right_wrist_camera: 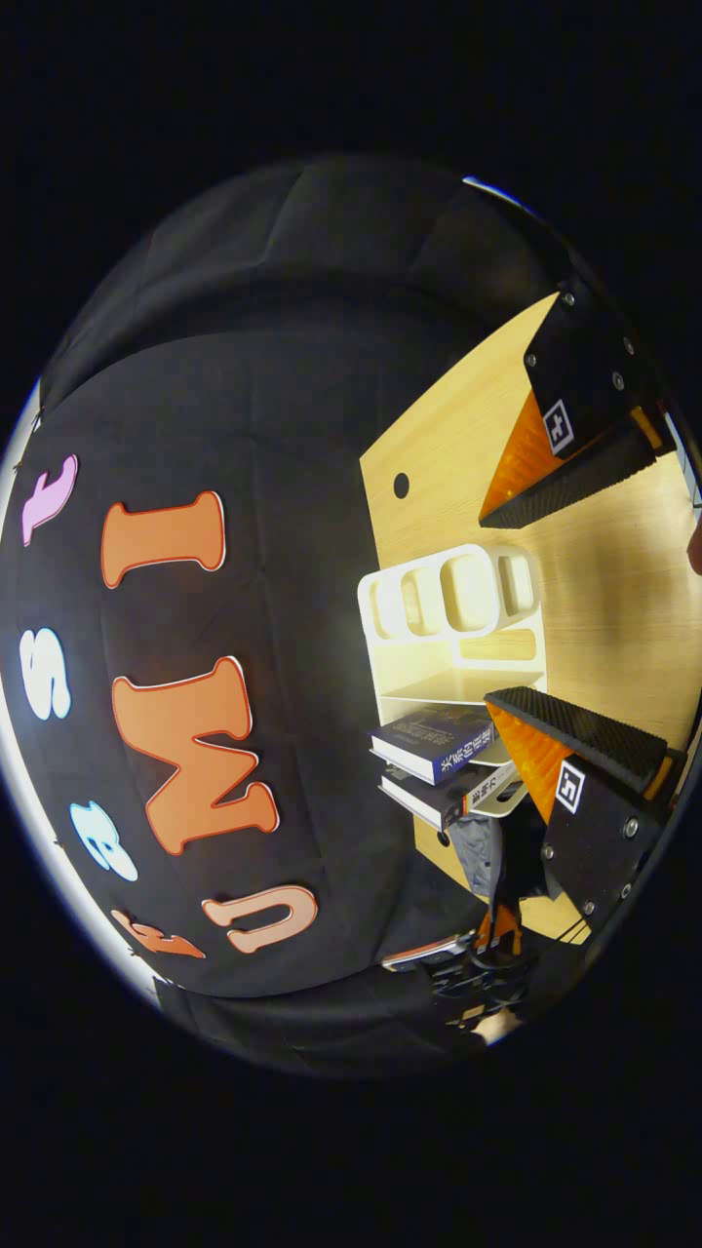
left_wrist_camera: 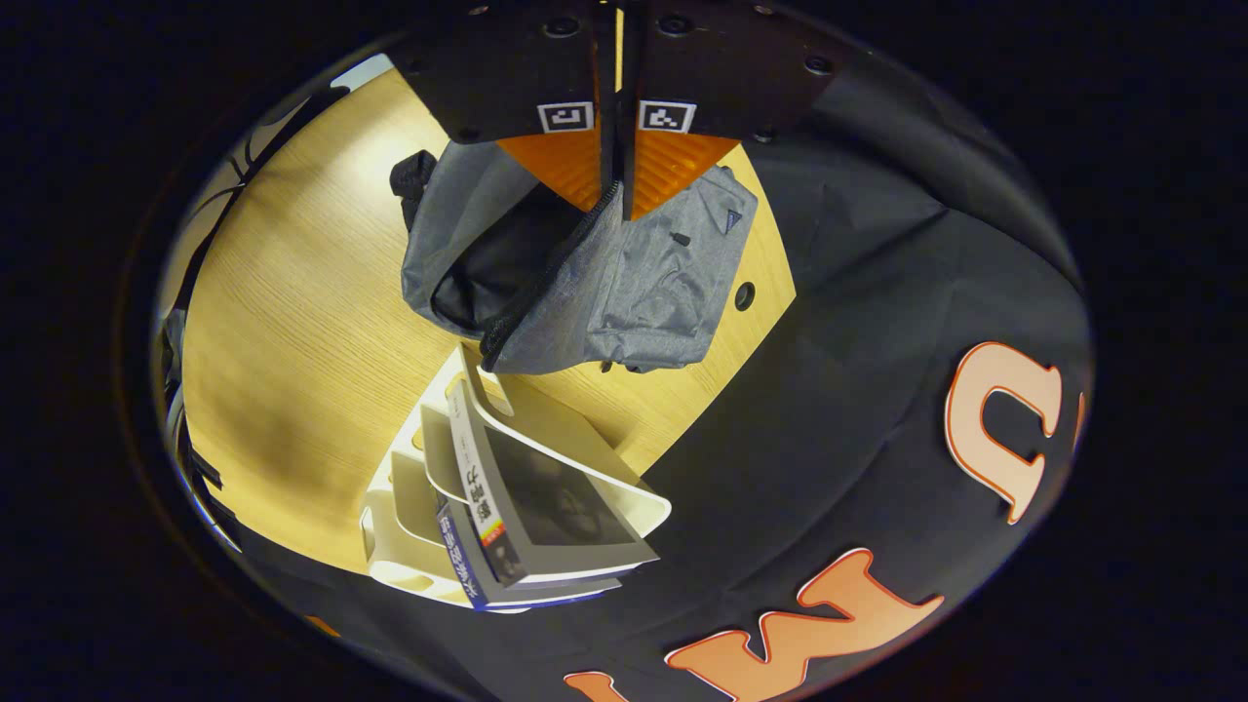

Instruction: Open the schoolbag, grab two books from the bookshelf and put them into the schoolbag.

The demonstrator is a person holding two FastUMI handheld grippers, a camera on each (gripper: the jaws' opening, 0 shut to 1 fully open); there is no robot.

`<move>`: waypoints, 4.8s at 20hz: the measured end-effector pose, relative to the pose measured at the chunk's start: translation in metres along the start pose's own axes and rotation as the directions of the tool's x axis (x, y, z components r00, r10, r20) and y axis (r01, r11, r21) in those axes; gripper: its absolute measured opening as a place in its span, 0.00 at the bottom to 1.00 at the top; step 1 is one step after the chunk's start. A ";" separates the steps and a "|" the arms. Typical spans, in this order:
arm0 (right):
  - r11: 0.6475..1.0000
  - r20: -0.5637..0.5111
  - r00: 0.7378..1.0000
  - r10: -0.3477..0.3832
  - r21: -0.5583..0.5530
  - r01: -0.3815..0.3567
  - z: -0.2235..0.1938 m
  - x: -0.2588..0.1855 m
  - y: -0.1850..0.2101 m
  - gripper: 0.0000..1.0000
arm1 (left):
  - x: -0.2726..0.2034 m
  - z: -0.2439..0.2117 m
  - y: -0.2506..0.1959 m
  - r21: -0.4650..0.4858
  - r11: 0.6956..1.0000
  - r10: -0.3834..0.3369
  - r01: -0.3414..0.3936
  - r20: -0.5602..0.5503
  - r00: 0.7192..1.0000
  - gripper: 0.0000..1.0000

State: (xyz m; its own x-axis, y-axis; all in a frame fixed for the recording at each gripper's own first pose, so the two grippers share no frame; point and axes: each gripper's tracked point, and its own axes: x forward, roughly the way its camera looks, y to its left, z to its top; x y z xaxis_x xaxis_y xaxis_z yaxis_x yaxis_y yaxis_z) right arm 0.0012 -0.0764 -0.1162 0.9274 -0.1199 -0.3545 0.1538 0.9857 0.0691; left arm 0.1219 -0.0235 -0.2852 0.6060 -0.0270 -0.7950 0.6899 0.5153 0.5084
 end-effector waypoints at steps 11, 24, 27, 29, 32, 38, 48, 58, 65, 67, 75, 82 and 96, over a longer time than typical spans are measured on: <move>0.995 -0.045 0.995 -0.089 0.051 0.091 -0.012 0.001 0.089 0.98 | -0.017 0.054 0.126 -0.033 0.987 -0.154 0.160 0.138 0.978 0.03; 0.976 -0.275 0.961 -0.016 -0.212 -0.045 0.098 0.056 0.227 0.98 | -0.004 0.070 0.125 0.054 0.944 -0.330 0.326 0.219 0.918 0.02; 0.971 -0.452 0.889 0.077 -0.167 -0.169 0.089 0.091 0.268 0.98 | 0.006 0.067 0.123 0.043 0.933 -0.357 0.357 0.215 0.909 0.03; 0.974 -0.559 0.825 0.080 -0.133 -0.184 0.074 0.120 0.282 0.98 | 0.011 0.066 0.126 0.041 0.930 -0.364 0.364 0.212 0.907 0.03; 0.980 -0.639 0.769 0.008 -0.147 -0.132 0.048 0.158 0.272 0.99 | 0.014 0.065 0.130 0.037 0.925 -0.377 0.378 0.217 0.900 0.03; 0.978 -0.710 0.701 -0.063 -0.183 -0.098 0.022 0.186 0.260 0.99 | 0.019 0.060 0.130 0.038 0.913 -0.404 0.406 0.216 0.889 0.03; 0.975 -0.755 0.647 -0.107 -0.205 -0.079 -0.019 0.210 0.262 0.98 | 0.021 0.054 0.128 0.035 0.901 -0.429 0.431 0.210 0.879 0.03; 0.989 -0.712 0.695 -0.099 -0.146 -0.009 0.003 0.190 0.258 0.35 | 0.014 0.051 0.129 0.006 0.903 -0.418 0.429 0.230 0.879 0.03; 0.996 -0.496 0.868 0.024 -0.059 -0.061 0.108 0.111 0.256 0.33 | 0.007 0.047 0.121 -0.013 0.900 -0.419 0.435 0.245 0.874 0.02; 0.997 -0.445 0.894 0.049 -0.029 -0.069 0.124 0.078 0.249 0.33 | 0.005 0.047 0.120 -0.022 0.902 -0.413 0.431 0.241 0.878 0.02; 0.924 -0.304 0.899 0.315 0.316 -0.217 0.051 0.010 0.271 0.32 | -0.005 0.049 0.122 0.000 0.920 -0.381 0.391 0.219 0.898 0.02; 0.698 -0.304 0.791 0.530 0.686 -0.204 -0.078 0.046 0.328 0.32 | -0.014 0.054 0.119 0.044 0.931 -0.365 0.363 0.175 0.915 0.02; 0.540 -0.220 0.864 0.452 0.839 -0.069 -0.150 0.168 0.406 0.32 | -0.033 0.076 0.098 0.093 0.917 -0.398 0.387 0.172 0.901 0.02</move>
State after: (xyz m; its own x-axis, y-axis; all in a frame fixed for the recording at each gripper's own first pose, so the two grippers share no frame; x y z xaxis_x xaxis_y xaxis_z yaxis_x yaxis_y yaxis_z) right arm 0.1688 0.3216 -0.2876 0.7961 0.3684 -0.4802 0.3049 0.4411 0.8440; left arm 0.1996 -0.0371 -0.1840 0.3399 -0.3764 -0.8619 0.9043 0.3824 0.1897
